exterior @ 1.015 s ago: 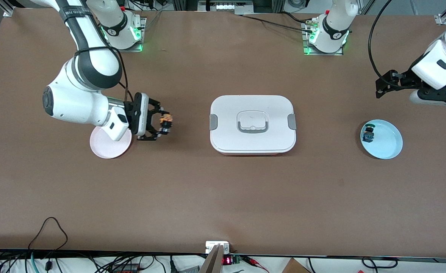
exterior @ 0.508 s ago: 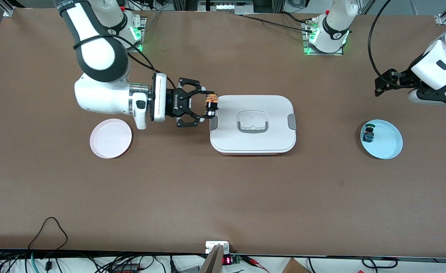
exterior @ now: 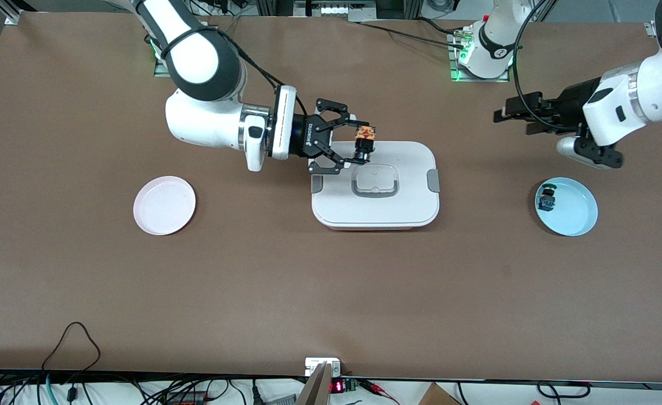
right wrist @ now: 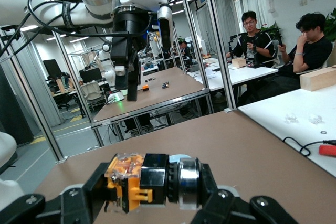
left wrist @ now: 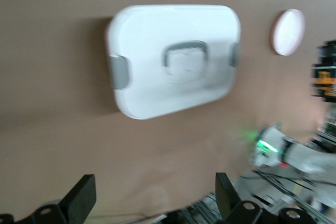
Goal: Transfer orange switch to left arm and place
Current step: 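Hold the switch above the box while the left gripper reaches toward it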
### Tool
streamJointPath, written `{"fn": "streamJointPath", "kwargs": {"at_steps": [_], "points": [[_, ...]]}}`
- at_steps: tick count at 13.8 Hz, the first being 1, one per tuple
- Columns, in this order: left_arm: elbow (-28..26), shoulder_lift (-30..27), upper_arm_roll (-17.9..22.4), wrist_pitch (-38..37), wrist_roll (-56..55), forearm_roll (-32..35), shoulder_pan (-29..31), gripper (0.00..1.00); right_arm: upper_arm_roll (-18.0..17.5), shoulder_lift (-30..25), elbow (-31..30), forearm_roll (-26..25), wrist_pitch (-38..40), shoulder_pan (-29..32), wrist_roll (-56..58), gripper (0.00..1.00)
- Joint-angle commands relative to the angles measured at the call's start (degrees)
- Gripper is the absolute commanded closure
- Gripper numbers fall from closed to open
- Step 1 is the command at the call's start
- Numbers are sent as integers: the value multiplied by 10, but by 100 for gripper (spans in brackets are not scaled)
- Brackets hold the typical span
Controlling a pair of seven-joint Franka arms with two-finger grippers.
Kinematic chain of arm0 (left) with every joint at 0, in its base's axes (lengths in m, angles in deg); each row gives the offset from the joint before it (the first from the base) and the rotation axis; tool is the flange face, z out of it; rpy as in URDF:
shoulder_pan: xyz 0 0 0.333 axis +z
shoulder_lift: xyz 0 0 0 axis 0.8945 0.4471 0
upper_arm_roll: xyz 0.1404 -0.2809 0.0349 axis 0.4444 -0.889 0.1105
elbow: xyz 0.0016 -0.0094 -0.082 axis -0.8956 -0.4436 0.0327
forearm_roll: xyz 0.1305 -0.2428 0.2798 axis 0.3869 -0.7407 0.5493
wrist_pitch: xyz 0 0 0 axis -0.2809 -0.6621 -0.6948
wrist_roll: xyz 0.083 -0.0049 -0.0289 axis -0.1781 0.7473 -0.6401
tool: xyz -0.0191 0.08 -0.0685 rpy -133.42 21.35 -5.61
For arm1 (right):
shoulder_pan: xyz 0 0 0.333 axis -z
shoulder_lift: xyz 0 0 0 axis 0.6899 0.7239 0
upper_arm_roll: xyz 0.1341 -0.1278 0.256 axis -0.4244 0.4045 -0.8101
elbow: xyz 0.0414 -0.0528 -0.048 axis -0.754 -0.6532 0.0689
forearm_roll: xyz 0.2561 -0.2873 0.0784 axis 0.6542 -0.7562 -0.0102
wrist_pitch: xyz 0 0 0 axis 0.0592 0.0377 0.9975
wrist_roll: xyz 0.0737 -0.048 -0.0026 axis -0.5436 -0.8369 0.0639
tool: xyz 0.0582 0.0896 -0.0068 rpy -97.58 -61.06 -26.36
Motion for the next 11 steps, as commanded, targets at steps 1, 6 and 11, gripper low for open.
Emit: {"fn": "streamJointPath", "kwargs": {"at_steps": [1, 6, 11], "points": [[14, 37, 1, -19, 11, -103, 11, 0, 2, 18, 22, 33, -15, -11, 35, 100], [-38, 40, -4, 34, 15, -304, 7, 0, 2, 26, 21, 81, -10, -10, 79, 100], [-87, 61, -79, 179, 26, -369, 6, 0, 2, 27, 21, 81, -13, -12, 85, 100]]}}
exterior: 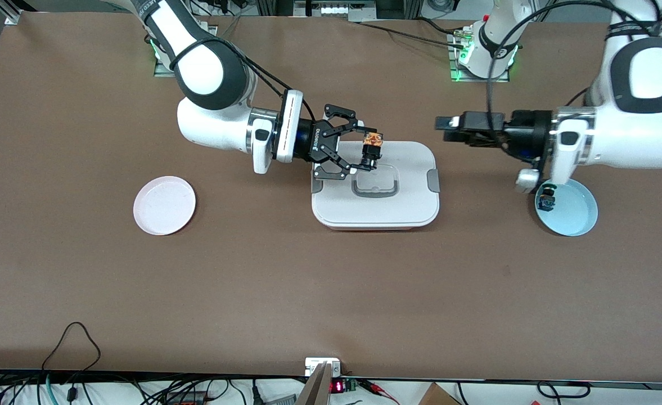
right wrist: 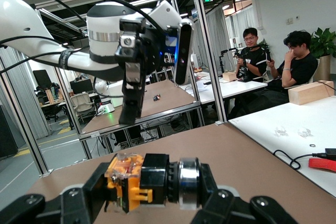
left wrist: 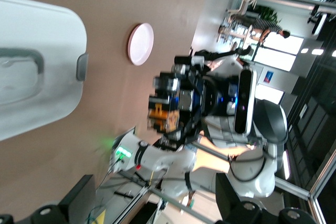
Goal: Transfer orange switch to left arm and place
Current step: 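Hold the switch above the box while the left gripper reaches toward it, then close the left gripper on the switch beside the right gripper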
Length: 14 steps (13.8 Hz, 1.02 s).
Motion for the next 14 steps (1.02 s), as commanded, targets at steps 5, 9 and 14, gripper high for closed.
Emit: {"fn": "streamJointPath", "kwargs": {"at_steps": [5, 9, 14], "points": [[-51, 41, -59, 95, 84, -108, -8, 0, 1, 7, 14, 15, -8, -6, 19, 100], [-66, 54, -72, 116, 127, -164, -10, 0, 0, 7, 14, 15, -9, -7, 17, 100], [-79, 51, -81, 113, 139, -211, -9, 35, 0, 6, 14, 15, -10, -6, 12, 100]]}}
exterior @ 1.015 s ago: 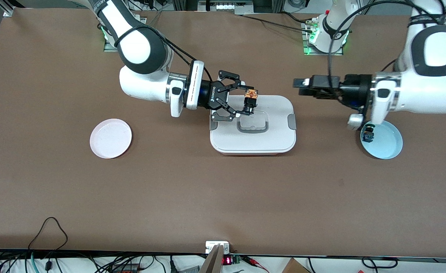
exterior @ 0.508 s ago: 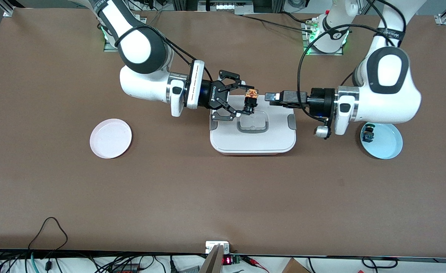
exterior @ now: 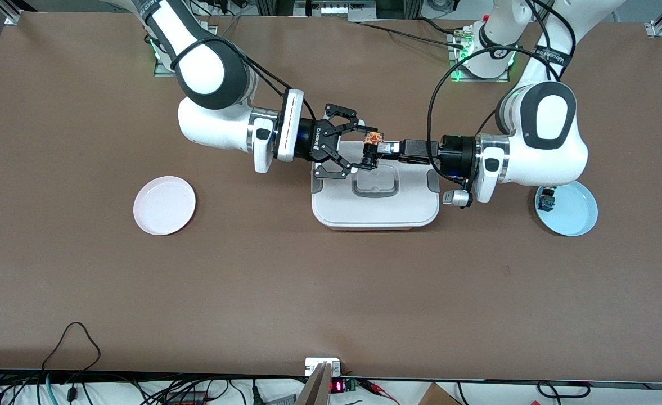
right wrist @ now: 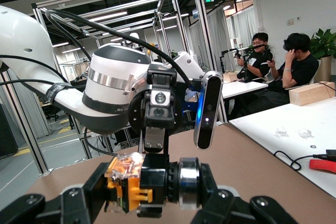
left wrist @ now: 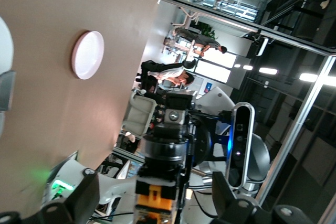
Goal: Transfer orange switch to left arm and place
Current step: 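Close the left gripper on the switch beside the right gripper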
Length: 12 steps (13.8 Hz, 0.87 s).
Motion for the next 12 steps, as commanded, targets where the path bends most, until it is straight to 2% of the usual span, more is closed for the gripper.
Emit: {"fn": "streamJointPath", "kwargs": {"at_steps": [1, 5, 7, 10, 11, 12], "points": [[-12, -8, -6, 3, 28, -24, 3, 43, 0, 6, 14, 15, -10, -5, 9, 100], [-12, -9, -7, 0, 46, -23, 4, 73, 0, 6, 19, 15, -10, -6, 6, 100], [-12, -9, -6, -3, 55, -23, 5, 79, 0, 7, 20, 14, -11, -8, 6, 100], [-12, -9, -6, -3, 56, -23, 5, 79, 0, 6, 21, 15, -16, -7, 5, 100], [-12, -9, -7, -3, 57, -23, 5, 79, 1, 6, 21, 15, -16, -6, -1, 95], [-12, -10, -7, -4, 57, -23, 5, 79, 1, 6, 23, 14, -16, -7, -16, 39]]}}
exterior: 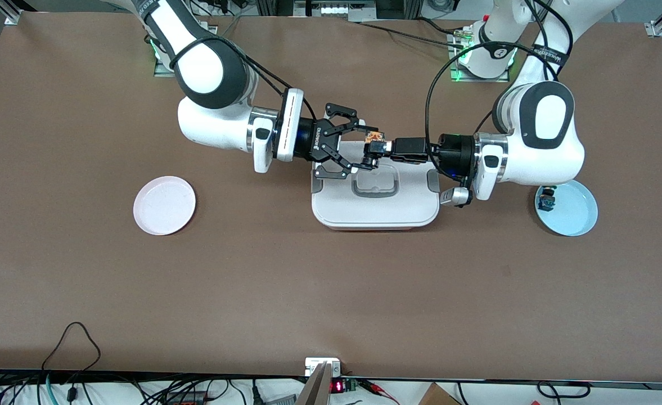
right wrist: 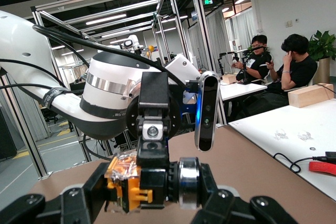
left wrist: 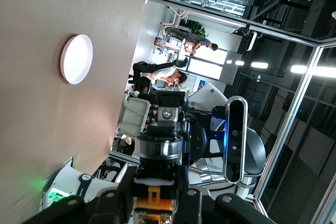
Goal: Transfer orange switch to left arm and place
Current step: 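Close the left gripper on the switch beside the right gripper, then open the right gripper while the left gripper pulls the switch away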
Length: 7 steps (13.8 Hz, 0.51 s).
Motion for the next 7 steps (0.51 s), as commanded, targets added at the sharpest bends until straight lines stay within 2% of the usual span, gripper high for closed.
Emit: {"fn": "streamJointPath", "kwargs": {"at_steps": [1, 3, 5, 7], "points": [[-10, -10, -4, -2, 19, -13, 6, 80, 2, 6, 21, 9, -15, -5, -27, 3], [-10, -11, -4, -2, 19, -11, 8, 80, 11, 1, 35, -3, -15, 2, -74, 0], [-9, -11, -3, -15, 19, -7, 10, 80, 39, -10, 38, -56, 1, 8, -110, 0], [-5, -15, 1, -19, 18, 13, 18, 80, 44, -20, 40, -90, 36, 24, -150, 0]]}}
